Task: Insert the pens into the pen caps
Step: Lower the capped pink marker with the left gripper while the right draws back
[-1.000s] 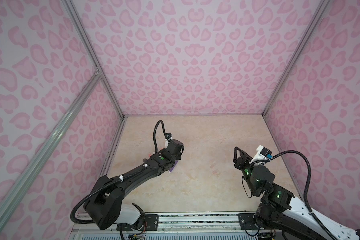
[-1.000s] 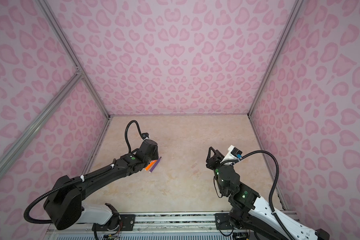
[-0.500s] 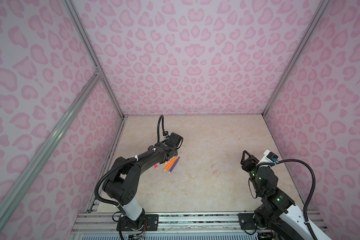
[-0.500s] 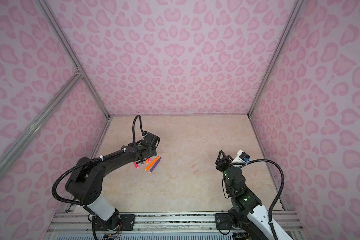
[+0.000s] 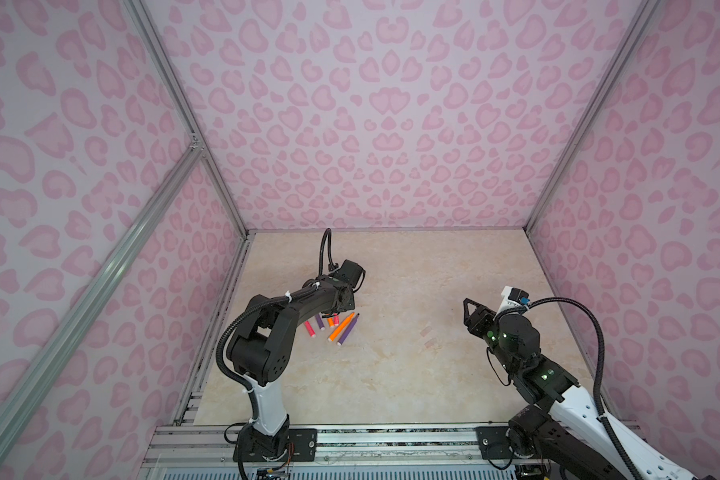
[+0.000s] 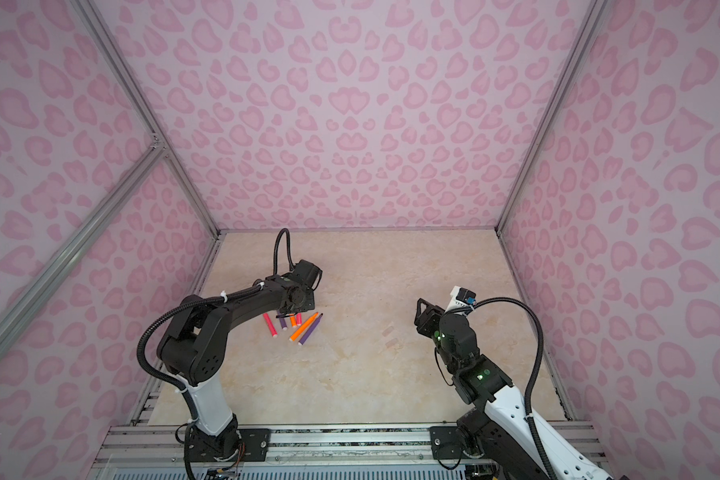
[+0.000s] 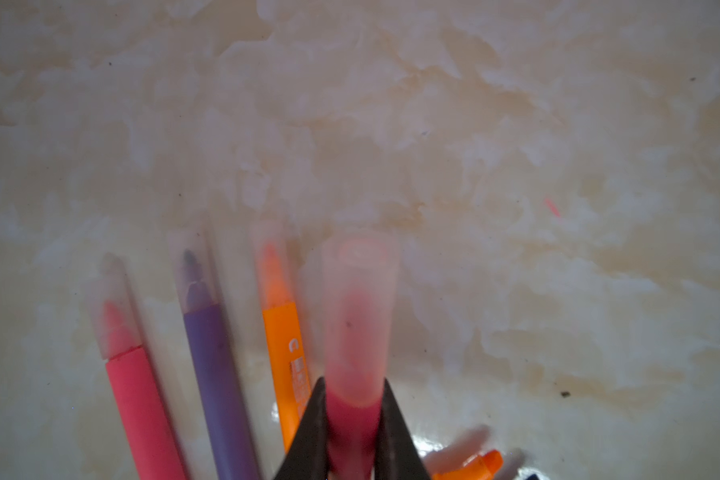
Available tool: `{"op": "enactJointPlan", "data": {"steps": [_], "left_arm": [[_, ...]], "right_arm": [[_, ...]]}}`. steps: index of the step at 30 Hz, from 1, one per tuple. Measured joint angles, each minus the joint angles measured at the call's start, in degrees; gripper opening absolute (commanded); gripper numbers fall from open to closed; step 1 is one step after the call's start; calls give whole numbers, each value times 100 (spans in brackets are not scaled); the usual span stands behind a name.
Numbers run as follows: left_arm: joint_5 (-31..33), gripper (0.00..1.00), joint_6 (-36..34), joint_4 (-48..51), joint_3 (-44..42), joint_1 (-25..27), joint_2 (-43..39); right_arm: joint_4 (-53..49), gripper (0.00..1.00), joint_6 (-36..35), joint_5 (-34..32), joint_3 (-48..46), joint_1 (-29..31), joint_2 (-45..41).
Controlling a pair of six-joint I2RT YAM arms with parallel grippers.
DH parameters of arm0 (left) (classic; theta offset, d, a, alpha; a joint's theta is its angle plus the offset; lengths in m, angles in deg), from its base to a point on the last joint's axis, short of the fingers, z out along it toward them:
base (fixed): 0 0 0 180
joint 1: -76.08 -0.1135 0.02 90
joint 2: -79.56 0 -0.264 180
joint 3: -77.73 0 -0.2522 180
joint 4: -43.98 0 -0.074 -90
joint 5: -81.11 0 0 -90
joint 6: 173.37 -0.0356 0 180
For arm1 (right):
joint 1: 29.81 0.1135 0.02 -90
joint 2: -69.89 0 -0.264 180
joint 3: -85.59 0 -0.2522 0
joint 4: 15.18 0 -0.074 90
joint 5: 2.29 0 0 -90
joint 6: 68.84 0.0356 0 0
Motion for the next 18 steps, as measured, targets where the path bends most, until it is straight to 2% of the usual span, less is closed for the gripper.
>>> {"op": "enactJointPlan", "data": {"steps": [8, 18], "left_arm": [[-420, 4, -98, 44, 210, -48, 343], [-678, 18, -98, 61, 225, -81, 411]], "right_arm": [[-35, 58, -15, 96, -11, 0, -326], [-199, 59, -15, 42, -201, 0, -1023]]}}
